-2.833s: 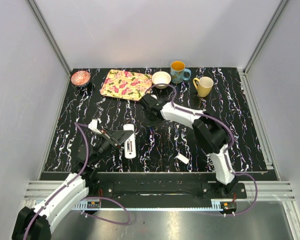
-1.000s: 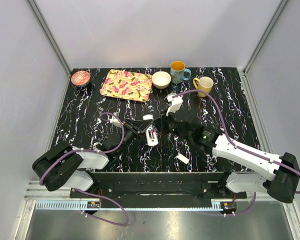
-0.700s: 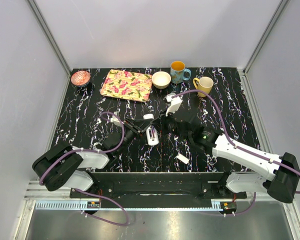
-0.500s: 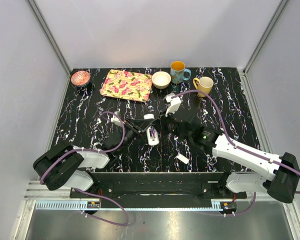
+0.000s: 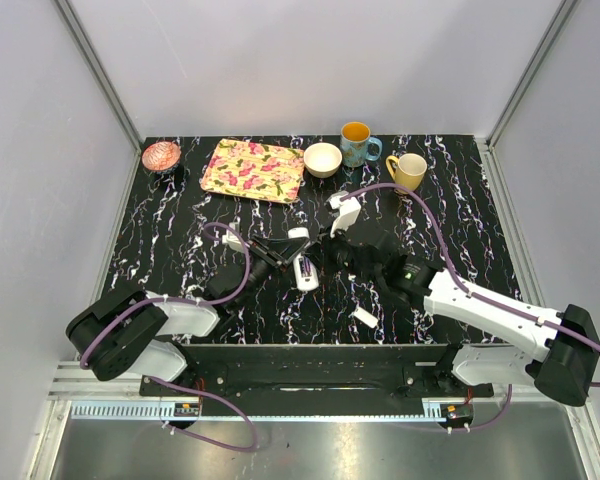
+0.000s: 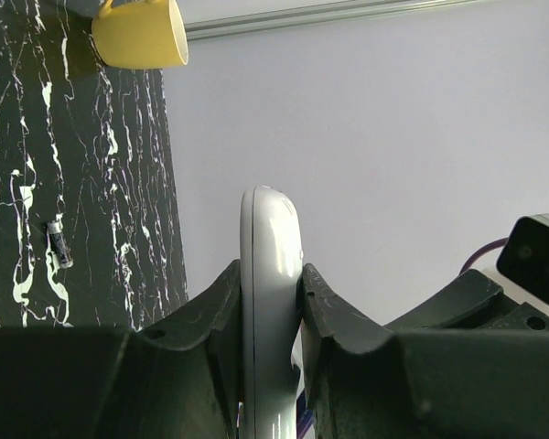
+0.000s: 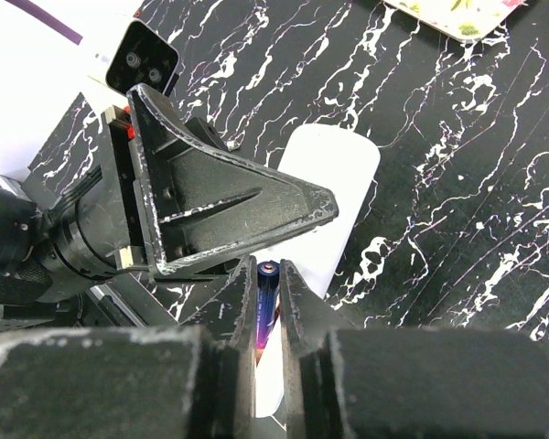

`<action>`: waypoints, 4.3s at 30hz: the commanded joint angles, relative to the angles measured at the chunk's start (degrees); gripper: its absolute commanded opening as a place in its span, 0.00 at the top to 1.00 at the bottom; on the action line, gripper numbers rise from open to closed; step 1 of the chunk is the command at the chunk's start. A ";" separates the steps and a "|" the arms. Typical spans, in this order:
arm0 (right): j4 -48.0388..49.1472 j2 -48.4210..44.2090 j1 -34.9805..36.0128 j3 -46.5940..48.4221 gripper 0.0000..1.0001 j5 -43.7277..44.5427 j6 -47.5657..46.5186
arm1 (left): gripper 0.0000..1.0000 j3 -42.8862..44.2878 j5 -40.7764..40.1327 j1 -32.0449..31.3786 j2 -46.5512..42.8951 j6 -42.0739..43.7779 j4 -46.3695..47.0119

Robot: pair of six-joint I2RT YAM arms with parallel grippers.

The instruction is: Load the batteries into the remote control

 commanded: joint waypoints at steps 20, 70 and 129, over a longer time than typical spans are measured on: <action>-6.61 -0.48 0.41 0.91 1.00 -2.19 1.23 | 1.00 2.93 -1.27 -0.11 -1.85 0.64 10.07; -18.21 3.47 0.42 4.34 0.84 4.49 7.03 | 1.00 2.84 -0.66 -0.11 -0.80 1.26 11.57; -21.12 -1.71 0.94 11.81 0.37 9.77 4.57 | 1.00 1.43 3.72 5.16 2.02 1.08 12.88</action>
